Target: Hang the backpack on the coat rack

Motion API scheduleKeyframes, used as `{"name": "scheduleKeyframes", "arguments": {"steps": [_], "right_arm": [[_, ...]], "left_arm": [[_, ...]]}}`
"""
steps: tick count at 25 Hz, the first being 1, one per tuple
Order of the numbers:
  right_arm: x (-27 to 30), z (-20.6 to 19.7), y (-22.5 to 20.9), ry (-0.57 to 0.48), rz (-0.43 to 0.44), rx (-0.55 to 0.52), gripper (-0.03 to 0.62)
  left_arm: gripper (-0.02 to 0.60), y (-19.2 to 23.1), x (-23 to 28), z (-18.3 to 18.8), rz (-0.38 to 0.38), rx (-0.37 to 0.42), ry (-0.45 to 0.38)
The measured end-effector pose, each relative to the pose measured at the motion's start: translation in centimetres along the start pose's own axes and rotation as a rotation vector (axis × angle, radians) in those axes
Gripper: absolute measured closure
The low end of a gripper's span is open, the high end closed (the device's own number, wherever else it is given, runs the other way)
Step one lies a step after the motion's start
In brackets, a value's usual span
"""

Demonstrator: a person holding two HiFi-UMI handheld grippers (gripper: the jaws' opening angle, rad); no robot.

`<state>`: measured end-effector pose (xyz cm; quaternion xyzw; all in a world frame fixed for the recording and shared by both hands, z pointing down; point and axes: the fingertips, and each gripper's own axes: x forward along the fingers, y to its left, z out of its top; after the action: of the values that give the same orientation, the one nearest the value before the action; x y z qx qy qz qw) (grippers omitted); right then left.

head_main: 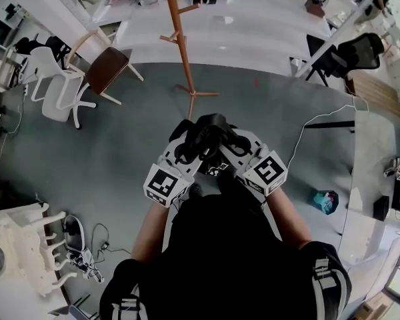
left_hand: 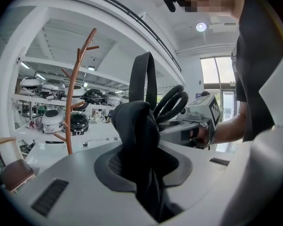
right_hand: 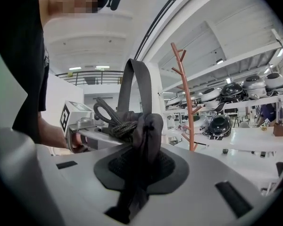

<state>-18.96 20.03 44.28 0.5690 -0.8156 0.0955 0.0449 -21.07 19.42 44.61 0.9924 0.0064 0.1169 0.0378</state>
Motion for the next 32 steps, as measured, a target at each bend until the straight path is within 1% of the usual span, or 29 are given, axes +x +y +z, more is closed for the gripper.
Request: {"name": "scheduleKeyframes", "arguments": {"steps": [6, 10, 16, 19, 22, 27, 32], "right_arm": [[0.5, 1.6, -5.2, -0.002, 0.064, -0.03, 0.514], [0.9, 2.5, -8.3, -0.015, 0.094, -0.036, 0.514], [1.2, 3.2, -11.9, -0.027, 0.139, -0.047, 0.514], [1.6, 3.5, -13.4, -0.036, 0.155, -0.047, 0.514], [2.4, 3.7, -14.6, -0.038, 0.157, -0.044, 0.514], [4.3, 4.0, -16.8, -0.032, 0.144, -0.032, 0.514], [7.2, 4.0, -18.7, -0.026, 0.091, -0.012, 0.514]], "left_arm": [[0.485, 2.3, 4.4, 2.1, 0.076, -0.004, -0.014], [0.485, 3.9, 6.9, 3.4, 0.119, 0.01, -0.022], [0.485, 5.5, 9.9, 4.6, 0.178, 0.022, -0.029], [0.485, 6.2, 11.2, 5.0, 0.197, 0.011, -0.022], [0.485, 7.4, 11.9, 5.2, 0.202, -0.004, -0.013], [0.485, 9.9, 13.4, 5.4, 0.183, -0.023, -0.004], [0.485, 13.3, 14.1, 5.0, 0.144, -0.033, -0.004]]}}
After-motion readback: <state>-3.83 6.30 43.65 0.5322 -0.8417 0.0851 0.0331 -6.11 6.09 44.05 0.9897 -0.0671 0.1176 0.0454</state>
